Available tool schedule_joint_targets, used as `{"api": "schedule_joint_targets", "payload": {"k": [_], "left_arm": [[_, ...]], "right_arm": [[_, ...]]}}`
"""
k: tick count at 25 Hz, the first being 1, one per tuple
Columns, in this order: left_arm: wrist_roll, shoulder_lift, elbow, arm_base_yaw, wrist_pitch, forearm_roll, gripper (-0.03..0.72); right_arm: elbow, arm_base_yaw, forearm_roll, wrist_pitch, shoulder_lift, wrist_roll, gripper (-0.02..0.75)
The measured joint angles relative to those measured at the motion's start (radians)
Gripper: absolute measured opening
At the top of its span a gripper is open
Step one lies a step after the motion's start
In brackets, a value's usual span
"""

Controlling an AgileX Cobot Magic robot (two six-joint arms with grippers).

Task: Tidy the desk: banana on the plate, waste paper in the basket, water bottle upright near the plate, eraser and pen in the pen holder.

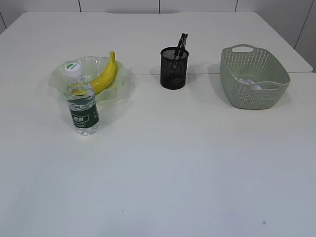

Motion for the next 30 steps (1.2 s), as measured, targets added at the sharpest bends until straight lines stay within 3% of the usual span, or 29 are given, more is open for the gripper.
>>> {"api": "schedule_joint_targets", "payload": {"k": [21, 30], "left_arm": [[0.088, -0.018, -0.525, 0.0, -0.481, -0.035, 0.191], [0.279, -0.018, -0.589, 0.0, -0.557, -0.035, 0.191]], "right_arm": [[0.002, 0.0, 0.004, 0.0, 0.0, 0.0, -0.01], [0.002, 0.0, 0.004, 0.0, 0.0, 0.0, -0.01]]}}
